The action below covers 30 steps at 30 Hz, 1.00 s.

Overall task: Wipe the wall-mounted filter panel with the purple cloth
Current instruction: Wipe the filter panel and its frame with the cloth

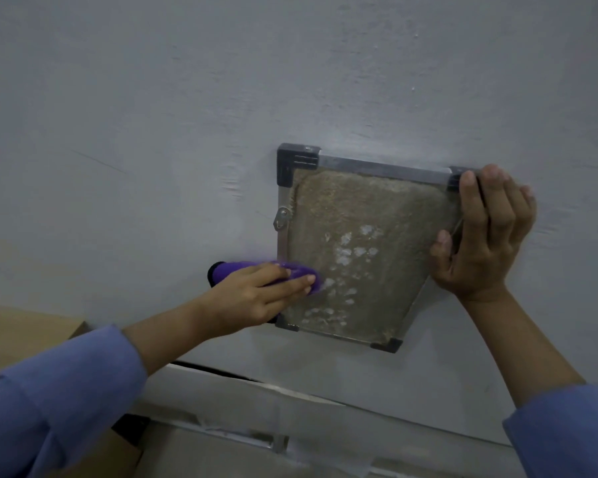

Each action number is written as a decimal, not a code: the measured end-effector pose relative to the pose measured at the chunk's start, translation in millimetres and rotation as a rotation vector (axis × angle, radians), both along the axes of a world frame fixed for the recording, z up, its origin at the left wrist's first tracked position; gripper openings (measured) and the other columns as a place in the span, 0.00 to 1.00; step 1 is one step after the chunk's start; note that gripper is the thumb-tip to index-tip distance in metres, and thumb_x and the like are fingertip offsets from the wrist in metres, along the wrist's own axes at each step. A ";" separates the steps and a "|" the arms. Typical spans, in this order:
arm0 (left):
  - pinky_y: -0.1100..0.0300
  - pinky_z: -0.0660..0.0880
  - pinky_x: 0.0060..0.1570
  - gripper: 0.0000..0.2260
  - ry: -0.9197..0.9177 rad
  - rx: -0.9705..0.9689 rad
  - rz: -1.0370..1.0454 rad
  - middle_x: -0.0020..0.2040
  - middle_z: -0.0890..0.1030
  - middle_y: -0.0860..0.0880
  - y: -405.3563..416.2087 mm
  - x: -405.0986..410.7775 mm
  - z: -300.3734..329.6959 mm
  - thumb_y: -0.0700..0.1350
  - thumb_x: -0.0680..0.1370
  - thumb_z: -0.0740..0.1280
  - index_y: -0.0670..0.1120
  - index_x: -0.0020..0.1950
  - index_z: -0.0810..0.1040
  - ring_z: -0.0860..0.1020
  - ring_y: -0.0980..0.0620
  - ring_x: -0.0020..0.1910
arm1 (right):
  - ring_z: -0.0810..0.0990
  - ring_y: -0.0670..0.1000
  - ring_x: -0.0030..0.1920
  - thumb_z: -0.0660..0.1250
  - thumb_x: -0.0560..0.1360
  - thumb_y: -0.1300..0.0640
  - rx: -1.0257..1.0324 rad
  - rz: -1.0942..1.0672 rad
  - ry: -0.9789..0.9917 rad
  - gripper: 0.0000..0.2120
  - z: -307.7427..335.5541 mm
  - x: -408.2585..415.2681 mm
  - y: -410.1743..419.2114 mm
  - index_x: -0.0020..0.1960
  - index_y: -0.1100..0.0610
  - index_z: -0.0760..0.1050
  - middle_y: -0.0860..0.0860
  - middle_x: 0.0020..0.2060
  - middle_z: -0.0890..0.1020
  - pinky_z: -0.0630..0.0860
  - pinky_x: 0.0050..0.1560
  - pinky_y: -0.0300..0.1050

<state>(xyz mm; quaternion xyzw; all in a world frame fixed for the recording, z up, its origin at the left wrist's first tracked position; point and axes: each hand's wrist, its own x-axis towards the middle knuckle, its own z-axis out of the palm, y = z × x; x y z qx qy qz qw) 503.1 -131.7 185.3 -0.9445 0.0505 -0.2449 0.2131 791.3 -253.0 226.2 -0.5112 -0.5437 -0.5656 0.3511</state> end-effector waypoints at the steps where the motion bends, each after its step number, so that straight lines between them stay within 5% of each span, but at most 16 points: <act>1: 0.55 0.80 0.45 0.20 -0.018 0.004 -0.010 0.57 0.82 0.47 0.0 0.3 -2.2 0.35 0.64 0.79 0.40 0.54 0.83 0.83 0.46 0.44 | 0.66 0.61 0.67 0.55 0.74 0.54 0.001 0.000 -0.001 0.27 0.1 0.1 0.2 0.71 0.62 0.63 0.60 0.66 0.66 0.58 0.71 0.56; 6: 0.55 0.78 0.47 0.11 -0.068 0.033 -0.008 0.58 0.82 0.47 0.3 -2.7 -14.5 0.33 0.71 0.71 0.40 0.52 0.84 0.81 0.47 0.41 | 0.65 0.60 0.68 0.54 0.74 0.53 0.003 0.007 -0.003 0.27 0.2 0.2 -0.2 0.72 0.61 0.62 0.59 0.67 0.66 0.59 0.69 0.57; 11: 0.58 0.80 0.40 0.23 0.096 -0.086 0.082 0.55 0.83 0.48 -4.4 -19.9 -34.5 0.37 0.58 0.82 0.40 0.52 0.84 0.81 0.47 0.38 | 0.65 0.60 0.67 0.54 0.74 0.54 0.008 0.004 -0.003 0.27 0.1 -0.1 -0.7 0.71 0.61 0.63 0.59 0.66 0.66 0.59 0.70 0.57; 15: 0.55 0.79 0.46 0.22 0.040 -0.106 0.073 0.60 0.80 0.42 -5.0 -22.8 -31.5 0.34 0.66 0.78 0.36 0.58 0.79 0.81 0.45 0.43 | 0.65 0.60 0.67 0.54 0.74 0.54 0.011 0.005 -0.001 0.27 0.8 -1.1 -0.3 0.71 0.62 0.63 0.59 0.66 0.66 0.59 0.70 0.56; 19: 0.52 0.78 0.49 0.16 -0.060 -0.122 0.114 0.66 0.75 0.39 -1.0 -18.5 -21.8 0.34 0.76 0.63 0.34 0.64 0.75 0.80 0.41 0.49 | 0.66 0.60 0.66 0.54 0.74 0.54 0.014 0.010 -0.001 0.27 0.9 -1.9 -0.3 0.71 0.62 0.64 0.60 0.66 0.66 0.57 0.71 0.55; 22: 0.53 0.79 0.46 0.15 -0.040 -0.138 0.098 0.63 0.77 0.40 0.5 -18.6 -33.5 0.32 0.74 0.63 0.33 0.60 0.78 0.81 0.43 0.47 | 0.66 0.60 0.66 0.55 0.74 0.54 0.016 0.010 -0.008 0.27 0.7 -2.4 0.0 0.70 0.62 0.64 0.60 0.66 0.66 0.58 0.70 0.55; 26: 0.55 0.80 0.43 0.20 0.029 -0.187 0.113 0.61 0.79 0.44 -2.2 -20.1 -53.4 0.33 0.67 0.76 0.36 0.58 0.80 0.82 0.46 0.46 | 0.66 0.60 0.67 0.55 0.74 0.54 0.016 0.009 -0.004 0.27 0.2 -1.6 0.7 0.71 0.62 0.64 0.60 0.66 0.66 0.59 0.70 0.56; 30: 0.55 0.80 0.45 0.12 -0.023 -0.137 0.070 0.60 0.80 0.43 -2.9 -22.1 -47.2 0.36 0.75 0.65 0.35 0.57 0.81 0.82 0.45 0.45 | 0.66 0.60 0.67 0.54 0.74 0.54 0.013 0.010 0.001 0.27 -0.9 -0.9 1.1 0.71 0.61 0.63 0.60 0.66 0.66 0.58 0.71 0.54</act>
